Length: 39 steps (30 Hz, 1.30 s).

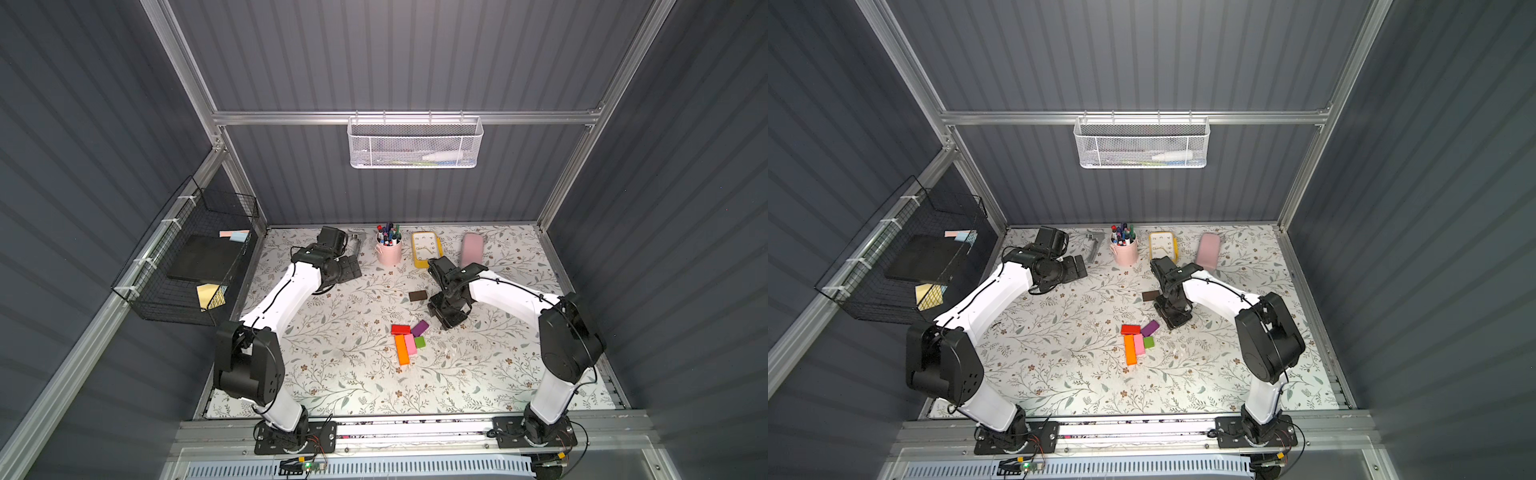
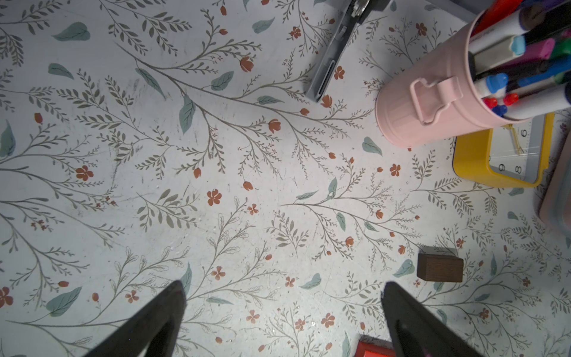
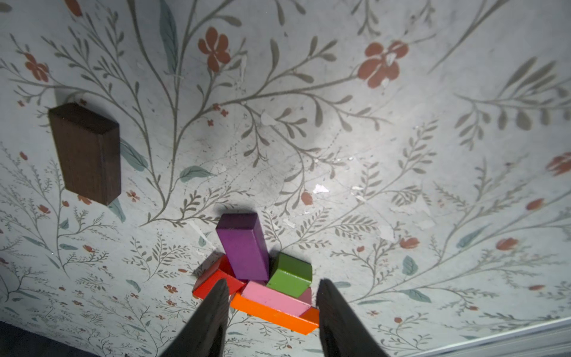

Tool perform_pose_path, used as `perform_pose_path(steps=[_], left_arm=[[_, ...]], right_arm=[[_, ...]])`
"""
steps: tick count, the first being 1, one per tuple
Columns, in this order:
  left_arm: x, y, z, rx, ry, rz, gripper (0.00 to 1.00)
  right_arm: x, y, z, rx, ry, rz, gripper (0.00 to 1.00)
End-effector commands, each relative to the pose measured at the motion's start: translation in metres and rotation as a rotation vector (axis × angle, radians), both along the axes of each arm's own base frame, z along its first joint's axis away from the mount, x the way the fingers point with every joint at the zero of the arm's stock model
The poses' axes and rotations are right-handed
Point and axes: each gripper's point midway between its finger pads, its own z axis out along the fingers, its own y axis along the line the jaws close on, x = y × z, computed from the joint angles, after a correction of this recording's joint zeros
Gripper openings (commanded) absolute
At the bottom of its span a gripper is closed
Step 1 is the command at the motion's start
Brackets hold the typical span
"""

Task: Assemble the number 6 with building blocks
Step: Pick up the building block from the center of the board.

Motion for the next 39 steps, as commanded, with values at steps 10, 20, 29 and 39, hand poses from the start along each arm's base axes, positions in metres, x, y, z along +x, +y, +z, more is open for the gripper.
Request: perform_pose_path(steps=[10, 20, 29, 39], left_arm=[[0.004, -0.004, 0.007, -0.008, -0.016, -0.014, 0.99], [-0.002, -0.005, 0.009, -0.005, -0.015, -0.053, 0.99], [-0.002, -0.008, 0.007, -0.014, -0.012, -0.075, 0.99], [-0.001, -0.009, 0.001, -0.008, -0.003, -0.081, 0.99]], right_arm=[[-0.007, 0.031, -0.024, 0.074, 0.042, 0.044, 0.48], [0.000, 0.039, -0.035, 0.061, 0.040, 0.050, 0.48], [0.005, 0.048, -0.040, 0.060, 0.050, 0.071, 0.47], [0.004, 0.047, -0.044, 0.020, 0.078, 0.095, 0.47]])
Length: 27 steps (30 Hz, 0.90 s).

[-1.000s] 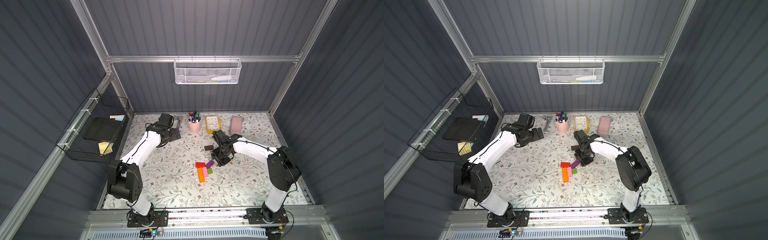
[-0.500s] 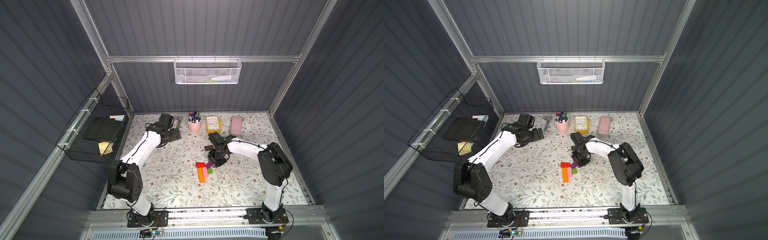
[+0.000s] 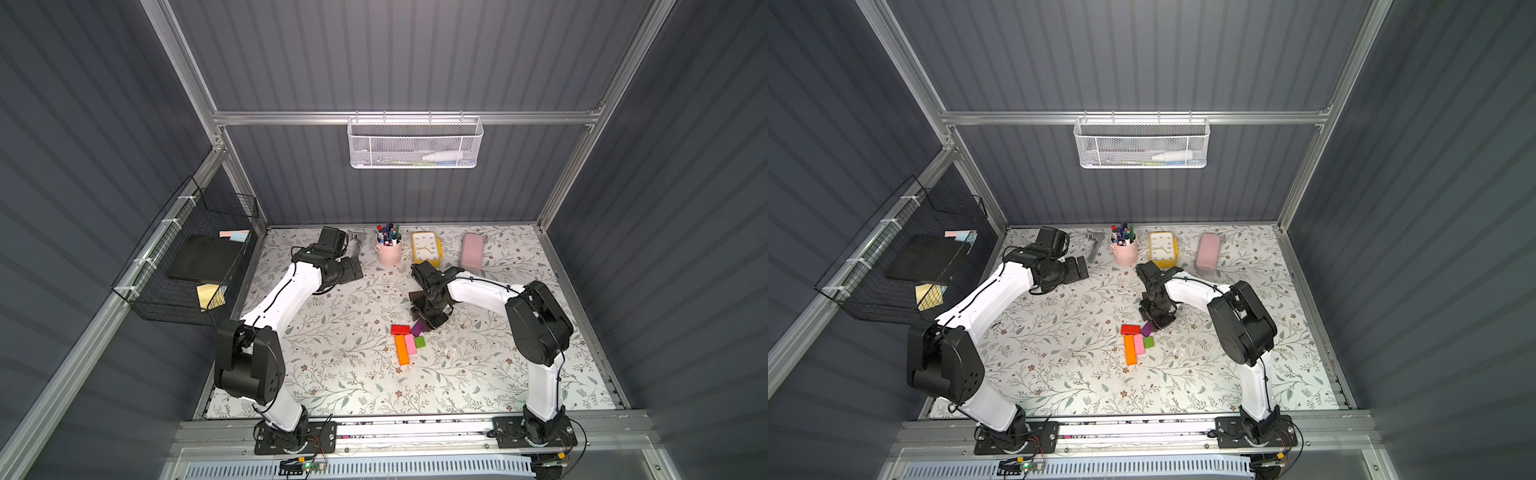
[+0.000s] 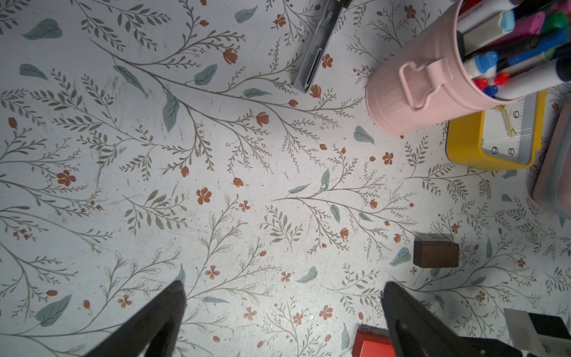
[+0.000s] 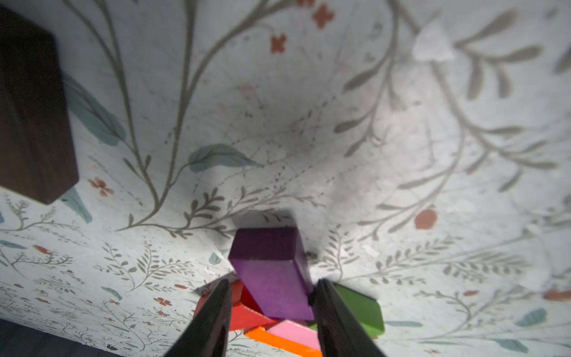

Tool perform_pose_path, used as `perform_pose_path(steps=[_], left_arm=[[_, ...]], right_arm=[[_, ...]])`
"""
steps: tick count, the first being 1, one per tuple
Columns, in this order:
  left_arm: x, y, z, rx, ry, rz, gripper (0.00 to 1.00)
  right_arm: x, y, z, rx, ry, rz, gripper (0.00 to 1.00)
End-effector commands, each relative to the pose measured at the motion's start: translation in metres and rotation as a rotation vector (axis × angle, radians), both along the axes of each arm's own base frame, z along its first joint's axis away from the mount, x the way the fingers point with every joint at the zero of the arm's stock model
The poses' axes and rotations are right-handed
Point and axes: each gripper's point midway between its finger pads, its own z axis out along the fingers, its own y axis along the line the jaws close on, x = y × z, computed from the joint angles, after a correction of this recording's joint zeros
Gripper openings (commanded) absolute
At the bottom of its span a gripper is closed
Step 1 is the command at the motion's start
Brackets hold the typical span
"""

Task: Assemble the number 6 with building blocks
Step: Pick up the building block from the center of the board.

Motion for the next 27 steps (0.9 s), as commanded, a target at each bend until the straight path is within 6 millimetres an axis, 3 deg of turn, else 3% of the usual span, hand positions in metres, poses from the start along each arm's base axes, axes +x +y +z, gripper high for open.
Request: perform_pose_path(steps=[1, 4, 21, 27], left_arm=[[0.001, -0.002, 0.002, 0.000, -0.009, -0.020, 0.99], [0.001, -0.002, 0.001, 0.000, -0.008, -0.019, 0.99], [-0.001, 0.002, 0.001, 0.015, -0.012, -0.010, 0.99], [-0.003, 0.003, 0.001, 0.018, -0.014, -0.006, 0.99]], right_arm=[[-0.005, -0.004, -0.005, -0.039, 0.032, -0.001, 0.47], [-0.005, -0.004, -0.007, -0.050, 0.035, 0.014, 0.40], [-0.010, -0.011, -0.018, -0.101, 0.055, 0.075, 0.39], [-0.005, -0.012, -0.019, -0.120, 0.030, 0.109, 0.22]])
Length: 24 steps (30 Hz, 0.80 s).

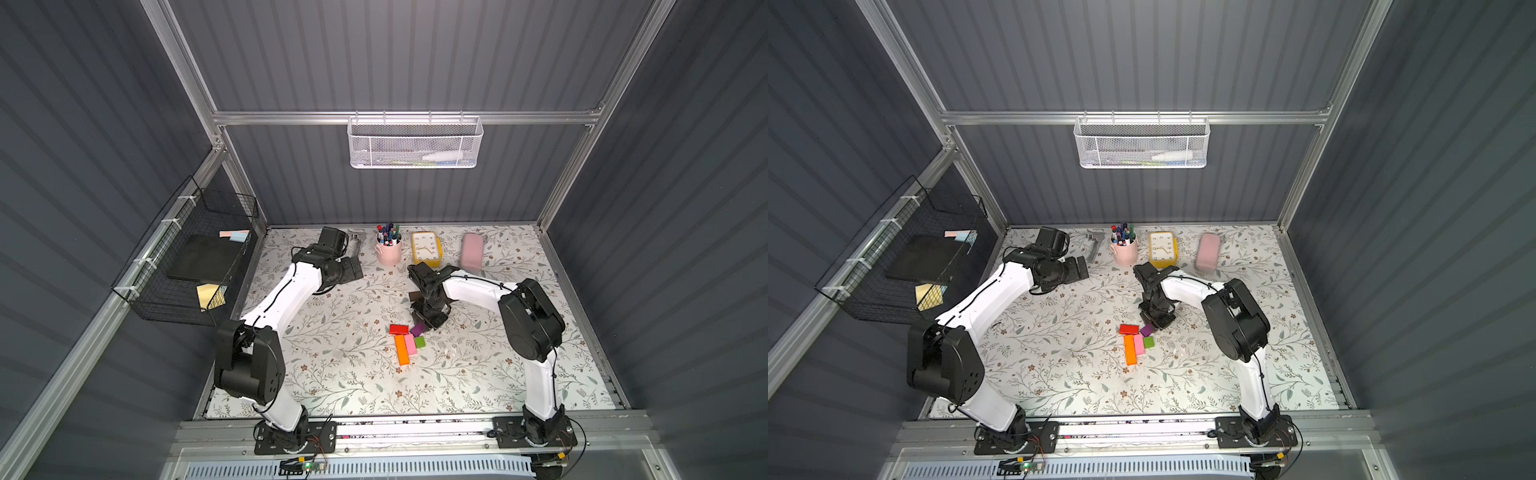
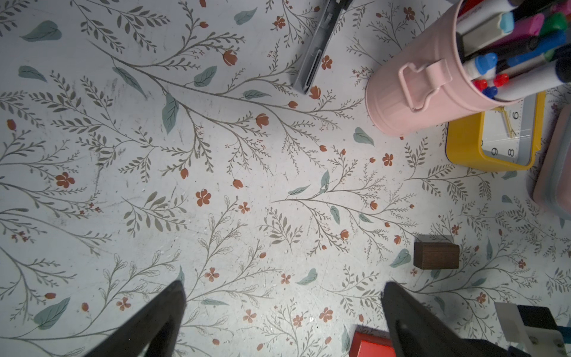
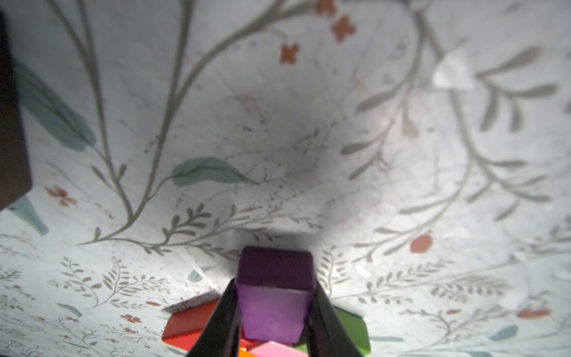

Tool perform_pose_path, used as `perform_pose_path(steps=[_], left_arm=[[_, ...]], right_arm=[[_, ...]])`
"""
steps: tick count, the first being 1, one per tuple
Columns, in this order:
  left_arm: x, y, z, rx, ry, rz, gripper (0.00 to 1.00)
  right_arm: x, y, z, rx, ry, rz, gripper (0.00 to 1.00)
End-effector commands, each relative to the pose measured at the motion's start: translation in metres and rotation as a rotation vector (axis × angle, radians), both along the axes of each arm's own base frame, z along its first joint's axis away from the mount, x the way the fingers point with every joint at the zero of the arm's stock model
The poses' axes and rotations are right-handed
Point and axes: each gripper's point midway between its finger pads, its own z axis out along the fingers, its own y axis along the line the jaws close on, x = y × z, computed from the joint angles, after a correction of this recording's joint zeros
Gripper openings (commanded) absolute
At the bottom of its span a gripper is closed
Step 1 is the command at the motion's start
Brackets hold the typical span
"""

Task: Assemble the number 6 with building blocks
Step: Pick up the building block from the center of the board.

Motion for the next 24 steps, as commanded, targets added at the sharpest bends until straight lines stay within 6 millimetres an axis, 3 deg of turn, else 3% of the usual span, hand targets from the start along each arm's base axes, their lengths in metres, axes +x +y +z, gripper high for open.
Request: perform_pose_path(steps=[1, 7, 12, 18, 24], left_arm=[[-0.004, 0.003, 0.003, 0.017, -0.013, -0.008, 0.99], [-0.004, 0.004, 0.004, 0.021, -0.018, -0.005, 0.99], [-0.004, 0.004, 0.003, 0.021, -0.016, -0.005, 0.99], [-0.004, 0.004, 0.004, 0.021, -0.021, -0.003, 0.99], [-0.003, 0.004, 0.005, 0.022, -0.021, -0.002, 0.99]], right_arm=[[-0.001, -0.008, -0.008, -0.066, 0.005, 0.021, 0.21], [0.017, -0.006, 0.000, -0.100, -0.075, 0.128, 0.19], [0.044, 0.011, 0.030, -0.147, -0.197, 0.301, 0.21], [0.056, 0.025, 0.050, -0.180, -0.258, 0.460, 0.22], [0.060, 0.031, 0.045, -0.221, -0.280, 0.655, 0.25]])
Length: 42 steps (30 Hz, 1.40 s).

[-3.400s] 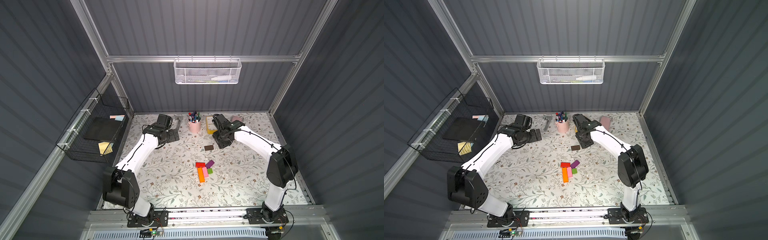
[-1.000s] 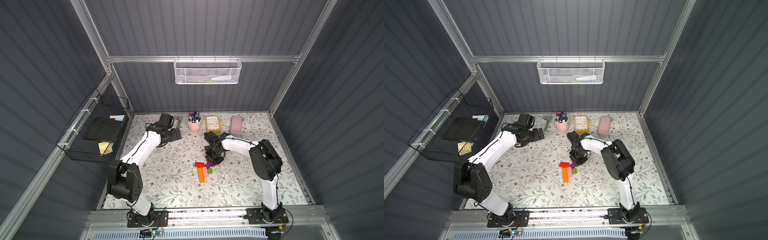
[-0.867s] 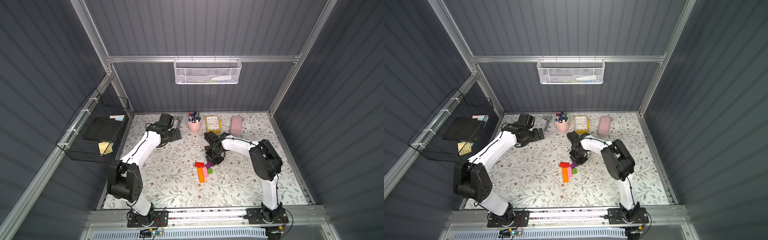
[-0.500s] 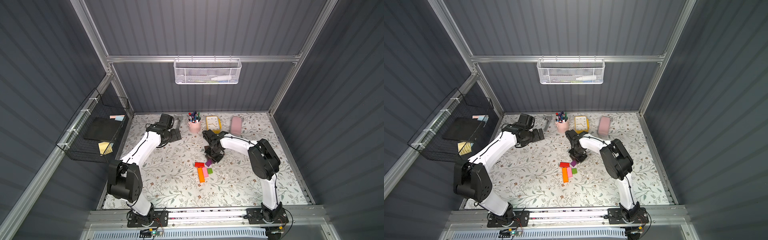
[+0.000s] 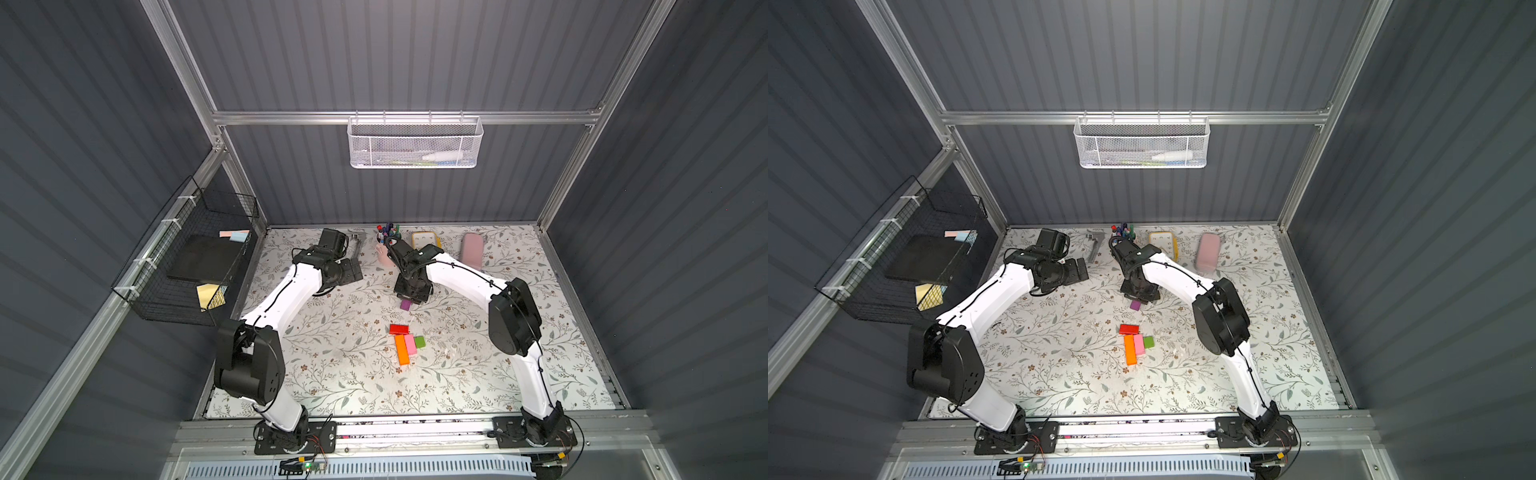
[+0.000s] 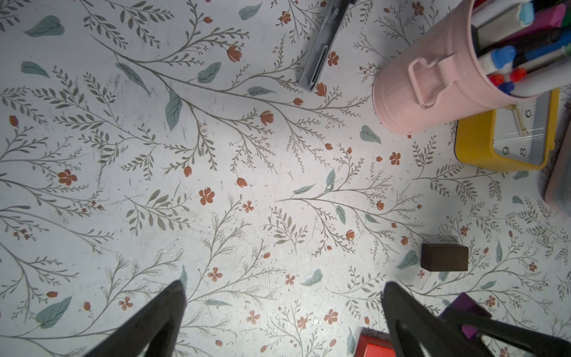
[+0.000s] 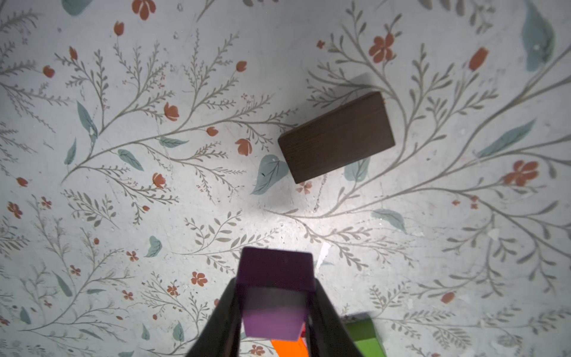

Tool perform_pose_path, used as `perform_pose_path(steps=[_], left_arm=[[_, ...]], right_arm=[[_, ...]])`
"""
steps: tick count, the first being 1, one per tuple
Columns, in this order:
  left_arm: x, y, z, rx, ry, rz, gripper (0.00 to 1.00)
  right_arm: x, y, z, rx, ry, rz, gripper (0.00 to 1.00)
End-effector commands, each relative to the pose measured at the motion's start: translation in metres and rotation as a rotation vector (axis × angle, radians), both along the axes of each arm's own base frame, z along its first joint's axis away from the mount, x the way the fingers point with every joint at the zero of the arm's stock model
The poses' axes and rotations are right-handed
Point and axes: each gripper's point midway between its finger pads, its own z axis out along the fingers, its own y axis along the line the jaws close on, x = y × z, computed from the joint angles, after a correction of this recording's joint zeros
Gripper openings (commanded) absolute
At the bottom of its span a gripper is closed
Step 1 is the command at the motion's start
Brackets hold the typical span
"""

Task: Assemble the number 6 with building blocks
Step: Pick up the building block from the center of the board, then place the building block at the center of the board.

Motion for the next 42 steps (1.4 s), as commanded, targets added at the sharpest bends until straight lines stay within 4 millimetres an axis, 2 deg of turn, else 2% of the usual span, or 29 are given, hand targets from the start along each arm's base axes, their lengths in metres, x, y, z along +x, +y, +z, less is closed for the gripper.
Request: perform_pose_path(steps=[1, 5, 14, 29, 42], left_arm=[[-0.002, 0.002, 0.009, 0.013, -0.023, -0.007, 1.00], [-0.002, 0.002, 0.008, 0.011, -0.020, -0.009, 0.99], [-0.001, 0.001, 0.009, 0.012, -0.016, -0.014, 0.99], [0.000, 0.001, 0.009, 0.017, -0.013, -0.020, 0.99], [-0.001, 0.001, 0.007, 0.021, -0.011, -0.025, 1.00]], right_arm=[[-0.005, -0.016, -0.013, -0.155, 0.020, 0.150, 0.25], [0.004, -0.023, -0.008, -0.216, -0.041, 0.227, 0.25], [0.015, -0.006, -0.001, -0.157, -0.112, 0.318, 0.25], [0.015, -0.004, -0.019, -0.177, -0.109, 0.381, 0.27], [0.006, 0.000, -0.040, -0.197, -0.072, 0.386, 0.28]])
